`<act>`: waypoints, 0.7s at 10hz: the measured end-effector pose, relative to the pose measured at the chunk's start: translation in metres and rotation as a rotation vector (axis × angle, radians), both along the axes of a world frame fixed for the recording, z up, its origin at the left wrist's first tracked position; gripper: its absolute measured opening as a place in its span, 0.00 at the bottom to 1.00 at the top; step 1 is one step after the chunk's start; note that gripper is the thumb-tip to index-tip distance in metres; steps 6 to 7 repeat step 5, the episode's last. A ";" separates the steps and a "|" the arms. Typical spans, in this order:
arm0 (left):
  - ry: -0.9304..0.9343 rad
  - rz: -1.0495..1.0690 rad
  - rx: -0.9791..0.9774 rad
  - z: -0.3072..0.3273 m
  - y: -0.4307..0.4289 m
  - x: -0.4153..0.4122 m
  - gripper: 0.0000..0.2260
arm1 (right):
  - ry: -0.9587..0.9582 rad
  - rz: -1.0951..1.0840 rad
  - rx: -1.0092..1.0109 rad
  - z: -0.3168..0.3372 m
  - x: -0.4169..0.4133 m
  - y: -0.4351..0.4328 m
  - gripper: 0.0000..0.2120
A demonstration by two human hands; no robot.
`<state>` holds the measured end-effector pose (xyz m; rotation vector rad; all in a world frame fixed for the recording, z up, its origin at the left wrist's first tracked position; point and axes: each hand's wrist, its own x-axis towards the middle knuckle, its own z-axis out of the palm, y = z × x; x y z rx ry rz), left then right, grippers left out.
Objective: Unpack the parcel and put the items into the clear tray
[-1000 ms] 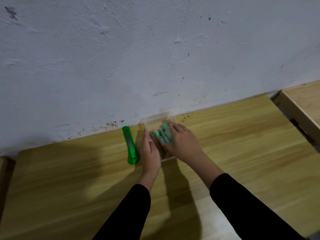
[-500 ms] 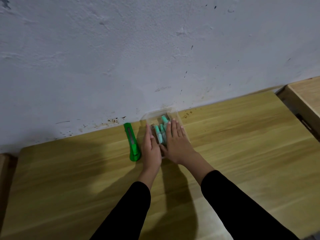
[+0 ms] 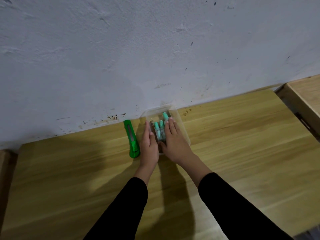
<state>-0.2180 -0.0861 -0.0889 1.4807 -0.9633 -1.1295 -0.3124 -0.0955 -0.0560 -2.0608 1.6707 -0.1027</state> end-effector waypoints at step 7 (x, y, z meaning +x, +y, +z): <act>-0.663 -0.281 0.167 0.071 0.031 0.018 0.21 | -0.050 0.005 0.033 0.043 -0.013 0.029 0.25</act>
